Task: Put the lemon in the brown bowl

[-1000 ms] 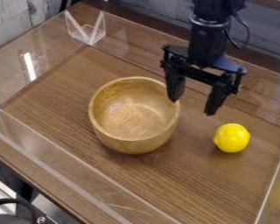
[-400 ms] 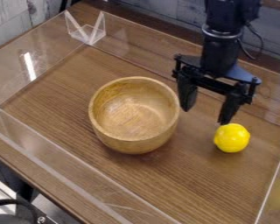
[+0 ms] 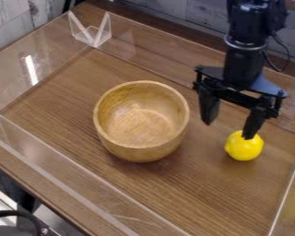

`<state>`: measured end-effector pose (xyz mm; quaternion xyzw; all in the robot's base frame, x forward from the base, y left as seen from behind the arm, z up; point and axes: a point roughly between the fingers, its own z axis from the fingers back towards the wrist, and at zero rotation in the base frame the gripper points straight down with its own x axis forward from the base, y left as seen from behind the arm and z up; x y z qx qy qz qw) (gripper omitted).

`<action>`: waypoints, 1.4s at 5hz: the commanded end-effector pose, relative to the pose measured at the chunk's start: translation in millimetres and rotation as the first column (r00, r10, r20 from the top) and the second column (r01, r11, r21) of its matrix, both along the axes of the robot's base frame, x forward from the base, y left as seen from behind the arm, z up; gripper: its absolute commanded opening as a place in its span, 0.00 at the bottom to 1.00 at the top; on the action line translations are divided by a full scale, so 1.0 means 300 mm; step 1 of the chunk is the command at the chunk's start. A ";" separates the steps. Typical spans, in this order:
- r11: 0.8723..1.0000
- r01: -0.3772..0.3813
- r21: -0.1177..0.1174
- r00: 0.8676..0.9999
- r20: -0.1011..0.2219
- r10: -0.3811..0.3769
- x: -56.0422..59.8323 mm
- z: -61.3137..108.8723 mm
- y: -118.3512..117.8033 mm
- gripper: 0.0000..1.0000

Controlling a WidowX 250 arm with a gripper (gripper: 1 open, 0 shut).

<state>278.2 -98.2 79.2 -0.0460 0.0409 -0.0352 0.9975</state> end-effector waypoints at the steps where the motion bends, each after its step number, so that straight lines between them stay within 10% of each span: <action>1: 1.000 0.011 -0.022 0.999 0.053 -0.010 0.020 0.027 -0.034 1.00; 7: 0.998 0.038 -0.054 0.990 0.135 -0.030 0.092 -0.024 -0.099 1.00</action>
